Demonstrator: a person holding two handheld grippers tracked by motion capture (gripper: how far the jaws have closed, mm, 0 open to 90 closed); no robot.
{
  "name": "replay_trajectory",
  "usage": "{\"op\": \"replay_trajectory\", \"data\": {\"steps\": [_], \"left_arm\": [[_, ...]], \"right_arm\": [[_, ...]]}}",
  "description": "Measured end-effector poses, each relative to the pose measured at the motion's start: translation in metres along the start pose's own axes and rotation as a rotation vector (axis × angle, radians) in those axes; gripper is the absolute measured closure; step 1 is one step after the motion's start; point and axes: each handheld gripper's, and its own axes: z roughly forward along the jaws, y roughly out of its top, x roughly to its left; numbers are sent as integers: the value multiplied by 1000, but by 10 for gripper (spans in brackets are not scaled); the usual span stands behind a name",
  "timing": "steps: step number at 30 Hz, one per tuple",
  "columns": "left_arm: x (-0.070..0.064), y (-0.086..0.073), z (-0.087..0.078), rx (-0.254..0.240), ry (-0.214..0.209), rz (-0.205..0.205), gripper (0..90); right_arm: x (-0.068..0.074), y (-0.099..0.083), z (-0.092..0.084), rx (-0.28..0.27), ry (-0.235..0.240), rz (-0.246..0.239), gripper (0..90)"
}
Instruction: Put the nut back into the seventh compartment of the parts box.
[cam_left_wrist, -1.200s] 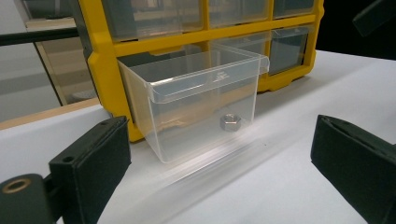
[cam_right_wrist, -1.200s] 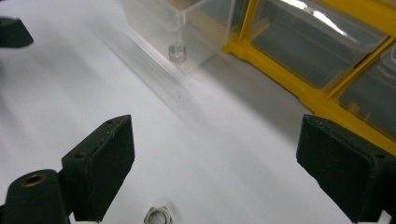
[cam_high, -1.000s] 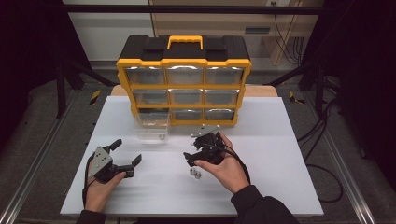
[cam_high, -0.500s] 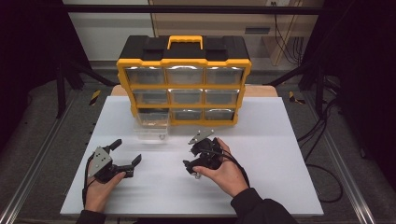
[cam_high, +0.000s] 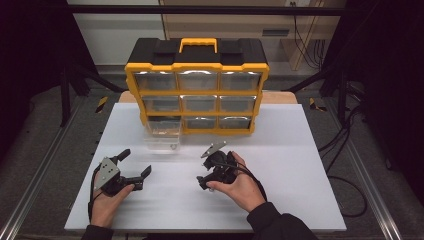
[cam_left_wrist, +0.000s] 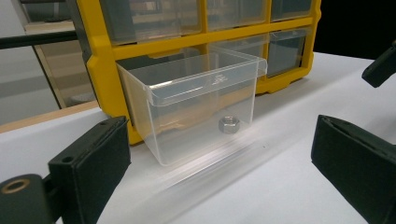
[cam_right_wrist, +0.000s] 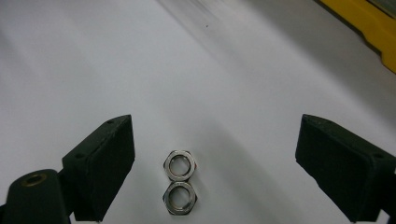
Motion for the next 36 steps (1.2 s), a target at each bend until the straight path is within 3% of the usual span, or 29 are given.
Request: {"op": "replay_trajectory", "data": {"steps": [9, 14, 15, 21, 30, 36], "left_arm": [[0, 0, 0, -1, -1, 0, 43], [0, 0, 0, -2, -1, 0, 44], [0, 0, 0, -2, -2, 1, 43], [-1, 0, 0, -4, -5, 1, 43], [-1, 0, 1, -2, -7, 3, 43], [0, 0, 1, -3, -5, 5, 43]], "right_arm": [[2, -3, 7, 40, 20, -13, 126], [5, -2, 9, 41, 26, 24, 125], [4, -3, 9, 47, 34, 1, 123], [3, -4, 11, 60, 40, 14, 140], [2, -5, 14, 67, 40, 25, 222], [4, -4, 15, 76, 68, 17, 312]]}}
